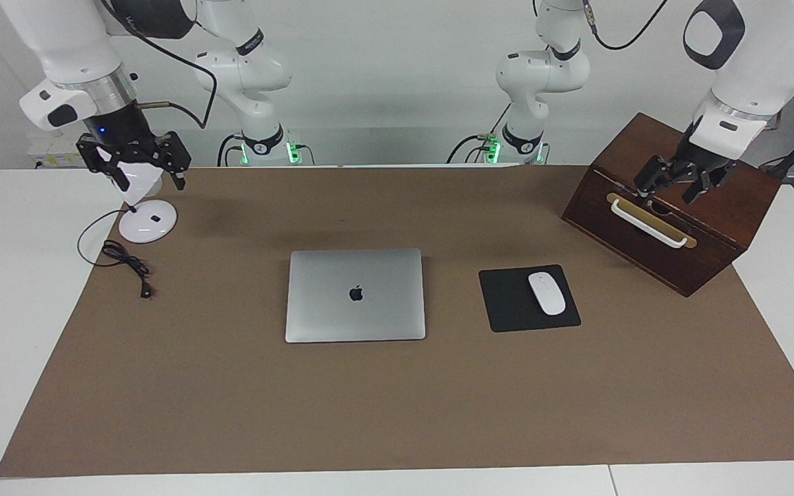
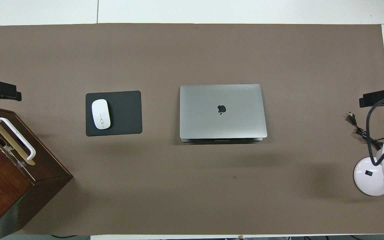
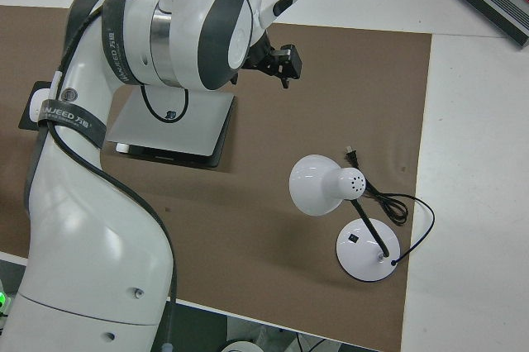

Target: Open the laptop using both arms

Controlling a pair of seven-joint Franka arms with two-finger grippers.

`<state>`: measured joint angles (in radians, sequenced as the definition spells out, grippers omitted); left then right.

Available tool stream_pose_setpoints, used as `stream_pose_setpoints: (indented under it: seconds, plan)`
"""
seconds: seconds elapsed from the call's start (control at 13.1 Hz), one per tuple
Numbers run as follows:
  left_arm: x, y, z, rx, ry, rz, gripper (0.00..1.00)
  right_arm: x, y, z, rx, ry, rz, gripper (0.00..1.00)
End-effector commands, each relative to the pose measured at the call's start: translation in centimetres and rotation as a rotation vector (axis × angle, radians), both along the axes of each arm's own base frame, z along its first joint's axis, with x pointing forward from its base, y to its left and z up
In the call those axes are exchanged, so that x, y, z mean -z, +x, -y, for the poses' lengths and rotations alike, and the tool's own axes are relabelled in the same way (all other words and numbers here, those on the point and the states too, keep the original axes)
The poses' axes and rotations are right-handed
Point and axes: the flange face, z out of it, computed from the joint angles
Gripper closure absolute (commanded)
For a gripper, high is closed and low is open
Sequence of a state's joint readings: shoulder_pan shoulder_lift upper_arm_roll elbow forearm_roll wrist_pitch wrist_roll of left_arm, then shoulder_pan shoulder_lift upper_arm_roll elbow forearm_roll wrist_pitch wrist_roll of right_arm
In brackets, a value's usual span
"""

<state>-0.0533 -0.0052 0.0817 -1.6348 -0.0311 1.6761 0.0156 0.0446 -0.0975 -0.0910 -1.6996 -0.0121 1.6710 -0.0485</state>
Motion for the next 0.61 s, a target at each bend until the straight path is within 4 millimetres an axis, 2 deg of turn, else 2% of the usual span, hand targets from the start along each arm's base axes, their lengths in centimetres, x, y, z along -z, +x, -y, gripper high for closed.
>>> stream_pose_setpoints:
  seconds: [0.0,0.38,0.53]
  plan:
    - [-0.3,0.1,-0.2,0.008,-0.002,0.011,0.0,-0.3,-0.6,0.1,0.017,-0.009,-0.006,0.0]
    - [-0.2,0.1,-0.3,0.009,-0.002,0.006,0.0,-0.4,-0.4,0.0,0.019,-0.003,0.011,0.0]
    - [-0.3,0.1,-0.2,0.011,-0.002,0.011,0.0,-0.5,0.1,-2.5,0.032,0.007,0.045,0.0]
